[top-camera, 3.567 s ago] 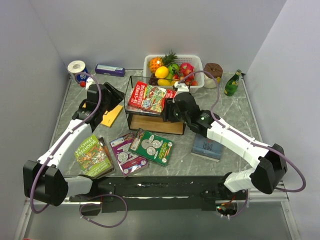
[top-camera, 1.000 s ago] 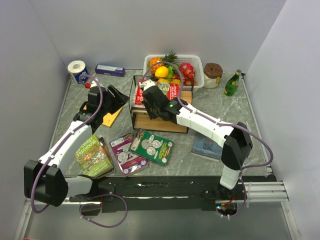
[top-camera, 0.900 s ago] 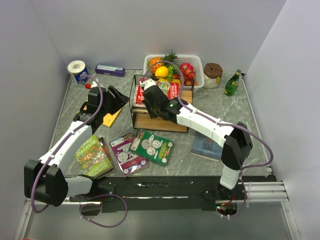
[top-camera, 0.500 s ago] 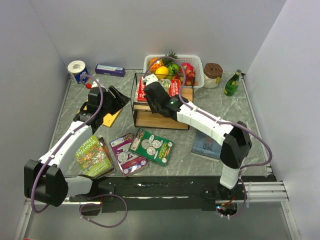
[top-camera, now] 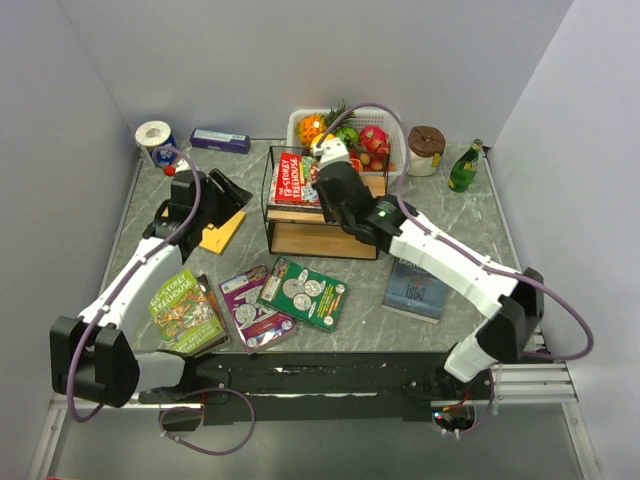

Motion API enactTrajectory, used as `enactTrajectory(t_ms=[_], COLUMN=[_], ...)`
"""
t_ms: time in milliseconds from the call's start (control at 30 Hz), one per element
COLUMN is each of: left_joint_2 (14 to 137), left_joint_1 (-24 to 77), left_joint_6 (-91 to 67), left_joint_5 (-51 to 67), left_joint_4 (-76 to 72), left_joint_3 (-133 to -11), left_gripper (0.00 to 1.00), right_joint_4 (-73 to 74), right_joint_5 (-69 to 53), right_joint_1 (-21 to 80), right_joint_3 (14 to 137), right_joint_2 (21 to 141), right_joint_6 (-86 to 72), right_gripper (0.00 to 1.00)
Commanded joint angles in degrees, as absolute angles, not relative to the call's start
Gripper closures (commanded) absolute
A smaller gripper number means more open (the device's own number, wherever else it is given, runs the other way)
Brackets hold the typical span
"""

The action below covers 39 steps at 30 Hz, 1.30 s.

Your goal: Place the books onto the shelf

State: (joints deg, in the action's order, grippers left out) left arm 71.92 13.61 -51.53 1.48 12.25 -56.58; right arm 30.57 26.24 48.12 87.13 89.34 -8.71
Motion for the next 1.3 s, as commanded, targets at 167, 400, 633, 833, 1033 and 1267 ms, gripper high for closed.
enactTrajectory(t_ms=[167,400,633,833,1033,1267], left_joint_2=[75.76,77.34,78.22,78.66,81.29,88.41], left_joint_1=[13.27,13.27,13.27,13.27,12.92,12.92], left_joint_6=[-52.73,-53.00,-52.91,-52.65,-53.79,-54.32], left_joint_5=[5.36,6.51,6.50,1.08,-1.94,1.93], left_joint_4=[8.71,8.09,8.09,10.72,12.04,11.16], left_joint_3=[-58.63,-59.15,-59.59,-60.64,-62.75,-66.53], left_gripper=[0.37,0.37,0.37,0.37,0.37,0.39], right_joint_4=[34.10,34.89,35.07,35.07,33.93,32.61], right_joint_5=[30.68,31.11,30.06,29.53,29.09,27.07], right_joint_1=[40.18,38.32,37.62,36.83,36.65,36.39], right_joint_3=[87.01,86.40,86.66,86.75,85.34,85.08], right_joint_2=[86.22,88.68,92.63,94.31,93.43,93.69], right_joint_6=[-10.63,-10.81,-11.33,-12.21,-12.22,-12.39], right_gripper=[1.00,1.00,1.00,1.00,1.00,1.00])
